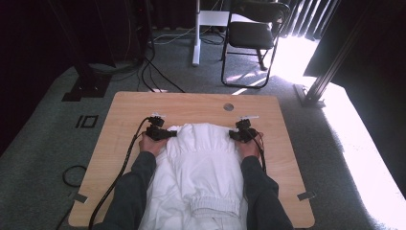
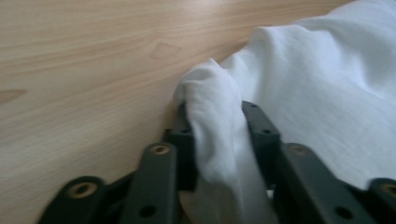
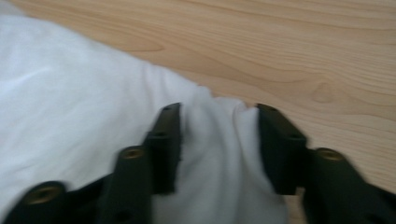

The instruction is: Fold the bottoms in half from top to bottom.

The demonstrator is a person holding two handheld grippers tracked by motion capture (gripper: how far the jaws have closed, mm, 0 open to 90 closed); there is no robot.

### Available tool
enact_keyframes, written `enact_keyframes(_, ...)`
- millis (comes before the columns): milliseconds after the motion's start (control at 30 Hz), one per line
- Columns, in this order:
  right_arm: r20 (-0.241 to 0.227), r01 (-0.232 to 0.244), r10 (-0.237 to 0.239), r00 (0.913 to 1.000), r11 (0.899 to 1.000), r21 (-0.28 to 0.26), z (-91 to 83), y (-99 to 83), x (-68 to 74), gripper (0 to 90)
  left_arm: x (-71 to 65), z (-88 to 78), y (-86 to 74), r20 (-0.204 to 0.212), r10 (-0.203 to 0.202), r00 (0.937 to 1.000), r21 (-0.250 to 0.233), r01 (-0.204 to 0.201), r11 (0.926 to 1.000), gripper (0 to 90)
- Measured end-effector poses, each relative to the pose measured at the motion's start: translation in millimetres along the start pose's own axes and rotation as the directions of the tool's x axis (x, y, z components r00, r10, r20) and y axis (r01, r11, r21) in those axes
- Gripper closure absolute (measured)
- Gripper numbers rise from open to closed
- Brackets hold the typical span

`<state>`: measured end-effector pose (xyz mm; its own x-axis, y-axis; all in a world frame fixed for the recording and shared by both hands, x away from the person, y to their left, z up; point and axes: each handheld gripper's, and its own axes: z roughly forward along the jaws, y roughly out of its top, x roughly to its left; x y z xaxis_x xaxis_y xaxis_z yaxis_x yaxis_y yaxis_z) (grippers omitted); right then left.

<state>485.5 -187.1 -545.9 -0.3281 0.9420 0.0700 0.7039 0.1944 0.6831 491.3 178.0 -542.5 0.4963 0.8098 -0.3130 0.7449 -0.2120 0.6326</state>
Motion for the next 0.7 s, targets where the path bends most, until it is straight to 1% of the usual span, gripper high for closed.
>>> enact_keyframes(67, -0.039, 0.005, -0.004, 0.9992, 1.0, 0.017, -0.9, 1.2, 1.1, 74.9, 0.0, -0.3, -0.1, 0.009, 0.0, 1.0, 0.001, 0.0, 1.0, 81.2)
enact_keyframes(100, -0.06, 0.001, 0.0, 0.9982, 1.0, 0.025, -0.9, 1.9, 1.2, 80.1, -0.9, -0.7, 0.0, 0.004, 0.017, 0.9998, 0.002, -0.017, 0.9998, 82.5)
enact_keyframes(167, -0.085, -0.011, 0.014, 0.9963, 0.999, 0.034, -0.7, 2.8, 0.5, 83.7, -3.7, -2.6, 0.6, -0.013, 0.051, 0.9986, 0.007, -0.051, 0.9987, 84.2)
enact_keyframes(200, -0.085, -0.011, 0.014, 0.9963, 0.999, 0.034, -0.7, 2.8, 0.5, 83.7, -3.7, -2.6, 0.6, -0.013, 0.051, 0.9986, 0.007, -0.051, 0.9987, 84.5)
enact_keyframes(233, -0.1, -0.046, 0.05, 0.9937, 0.998, 0.041, -1.0, 3.9, -2.8, 84.8, -4.1, -8.0, 2.2, -0.012, 0.054, 0.9984, -0.008, -0.054, 0.9985, 84.8)
enact_keyframes(267, -0.106, -0.06, 0.063, 0.9924, 0.998, 0.036, -2.2, 4.7, -4.8, 85.0, -3.7, -13.0, 4.2, -0.006, 0.052, 0.9986, -0.029, -0.052, 0.9982, 84.8)
enact_keyframes(300, -0.106, -0.063, 0.065, 0.9922, 0.998, 0.026, -4.5, 6.0, -6.9, 85.1, -3.7, -18.9, 7.0, 0.0, 0.052, 0.9987, -0.056, -0.051, 0.9971, 85.0)
enact_keyframes(367, -0.112, -0.059, 0.058, 0.9921, 0.998, -0.01, -11.6, 10.6, -11.4, 85.2, -4.3, -31.6, 14.4, 0.012, 0.047, 0.9988, -0.109, -0.046, 0.993, 85.1)
enact_keyframes(400, -0.124, -0.065, 0.061, 0.9904, 0.997, -0.029, -16.1, 13.9, -13.7, 85.3, -4.9, -37.5, 18.7, 0.016, 0.048, 0.9987, -0.125, -0.045, 0.9911, 85.1)
enact_keyframes(433, -0.14, -0.072, 0.064, 0.9881, 0.996, -0.053, -20.8, 17.7, -16.4, 85.3, -6.8, -42.5, 23.5, 0.007, 0.058, 0.9983, -0.138, -0.057, 0.9888, 85.1)
enact_keyframes(467, -0.153, -0.081, 0.068, 0.9858, 0.994, -0.076, -26.1, 22.3, -17.8, 85.3, -6.8, -42.5, 23.5, 0.007, 0.058, 0.9983, -0.138, -0.057, 0.9888, 85.1)
enact_keyframes(500, -0.154, -0.074, 0.058, 0.9864, 0.992, -0.098, -31.5, 27.3, -17.8, 85.3, -10.9, -51.8, 32.7, 0.006, 0.069, 0.9976, -0.176, -0.067, 0.9822, 85.1)
enact_keyframes(533, -0.154, -0.074, 0.058, 0.9864, 0.992, -0.098, -31.5, 27.3, -17.8, 85.3, -10.9, -51.8, 32.7, 0.006, 0.069, 0.9976, -0.176, -0.067, 0.9822, 85.1)
enact_keyframes(567, -0.14, -0.041, 0.022, 0.9899, 0.99, -0.136, -42.1, 38.3, -17.0, 85.4, -12.1, -56.2, 37.4, 0.007, 0.071, 0.9975, -0.187, -0.068, 0.98, 85.1)
enact_keyframes(600, -0.137, -0.033, 0.012, 0.9904, 0.987, -0.156, -47.1, 43.7, -17.0, 85.3, -15.1, -63.8, 47.2, 0.001, 0.088, 0.9962, -0.209, -0.085, 0.9742, 85.1)
enact_keyframes(633, -0.136, -0.031, 0.007, 0.9907, 0.985, -0.172, -52.0, 49.4, -17.3, 85.3, -15.9, -67.7, 52.2, 0.001, 0.095, 0.9955, -0.22, -0.092, 0.9711, 85.1)
enact_keyframes(667, -0.134, -0.028, 0.002, 0.991, 0.981, -0.193, -57.2, 54.8, -17.9, 85.3, -16.9, -71.7, 57.0, -0.005, 0.1, 0.995, -0.234, -0.098, 0.9673, 85.1)
enact_keyframes(700, -0.138, -0.03, 0.0, 0.9905, 0.976, -0.218, -62.5, 60.0, -18.5, 85.3, -17.5, -75.7, 61.7, -0.003, 0.097, 0.9953, -0.249, -0.095, 0.964, 85.1)
